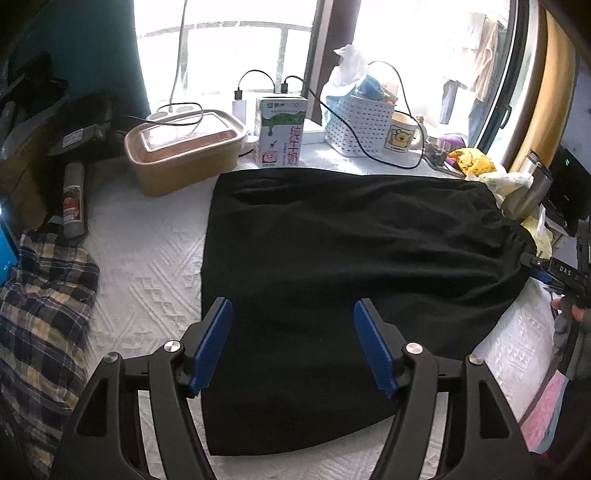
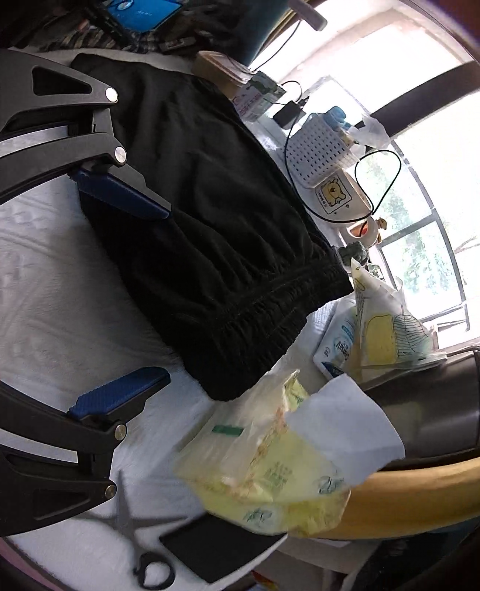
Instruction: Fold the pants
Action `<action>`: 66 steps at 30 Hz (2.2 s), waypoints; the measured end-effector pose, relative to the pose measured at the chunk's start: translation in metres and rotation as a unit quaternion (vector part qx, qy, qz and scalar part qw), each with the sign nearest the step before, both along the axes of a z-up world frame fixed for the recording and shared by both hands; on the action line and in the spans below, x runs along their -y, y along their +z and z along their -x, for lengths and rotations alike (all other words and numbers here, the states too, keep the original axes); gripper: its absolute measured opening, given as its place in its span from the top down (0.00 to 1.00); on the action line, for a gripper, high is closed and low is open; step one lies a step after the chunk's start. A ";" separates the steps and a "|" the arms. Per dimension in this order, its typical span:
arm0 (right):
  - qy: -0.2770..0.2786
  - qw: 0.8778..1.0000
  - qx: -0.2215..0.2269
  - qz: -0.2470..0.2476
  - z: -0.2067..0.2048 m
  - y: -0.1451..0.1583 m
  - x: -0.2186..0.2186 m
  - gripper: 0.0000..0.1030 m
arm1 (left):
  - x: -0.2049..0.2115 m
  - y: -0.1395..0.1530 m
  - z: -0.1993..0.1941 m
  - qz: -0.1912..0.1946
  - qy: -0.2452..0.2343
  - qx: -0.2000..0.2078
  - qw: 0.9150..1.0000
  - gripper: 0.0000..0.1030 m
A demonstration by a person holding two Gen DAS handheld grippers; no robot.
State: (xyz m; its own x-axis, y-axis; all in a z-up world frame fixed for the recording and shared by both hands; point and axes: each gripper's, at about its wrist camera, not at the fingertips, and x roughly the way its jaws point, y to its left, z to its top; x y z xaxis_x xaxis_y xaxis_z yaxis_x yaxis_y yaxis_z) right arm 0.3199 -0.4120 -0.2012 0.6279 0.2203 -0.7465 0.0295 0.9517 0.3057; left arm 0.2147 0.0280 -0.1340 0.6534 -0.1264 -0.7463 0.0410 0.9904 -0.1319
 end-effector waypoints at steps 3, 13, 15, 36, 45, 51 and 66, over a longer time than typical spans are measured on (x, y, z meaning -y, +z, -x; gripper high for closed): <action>-0.006 1.000 0.006 -0.014 -0.012 -0.001 0.003 0.16 | -0.004 0.000 -0.002 -0.004 0.011 -0.003 1.000 0.33; -0.018 0.996 0.030 -0.082 -0.042 -0.005 0.006 0.14 | -0.012 0.000 -0.008 -0.008 0.026 -0.008 1.000 0.33; -0.024 0.996 0.032 -0.086 -0.044 -0.007 0.006 0.30 | -0.012 0.000 -0.008 -0.008 0.025 -0.006 1.000 0.33; 0.066 0.988 0.133 -0.041 -0.038 0.085 -0.088 0.83 | -0.058 -0.002 0.017 0.035 0.044 0.016 0.998 0.33; 0.157 0.980 0.122 0.000 -0.041 0.079 -0.200 0.83 | -0.090 -0.004 0.031 0.051 0.052 0.028 0.997 0.33; 0.217 0.971 0.095 0.042 -0.036 0.049 -0.288 0.84 | -0.112 -0.002 0.041 0.041 0.064 0.041 0.996 0.33; 0.354 0.924 0.052 0.133 0.018 -0.017 -0.415 0.83 | -0.165 -0.007 0.064 0.043 0.117 0.045 0.991 0.33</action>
State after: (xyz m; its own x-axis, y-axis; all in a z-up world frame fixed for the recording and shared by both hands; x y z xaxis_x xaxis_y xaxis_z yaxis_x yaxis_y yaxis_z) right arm 0.3018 0.0026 -0.2184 0.4672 0.4208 -0.7776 -0.6464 0.7626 0.0243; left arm 0.1507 0.1930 -0.1414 0.7360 -0.0249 -0.6766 -0.1721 0.9596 -0.2225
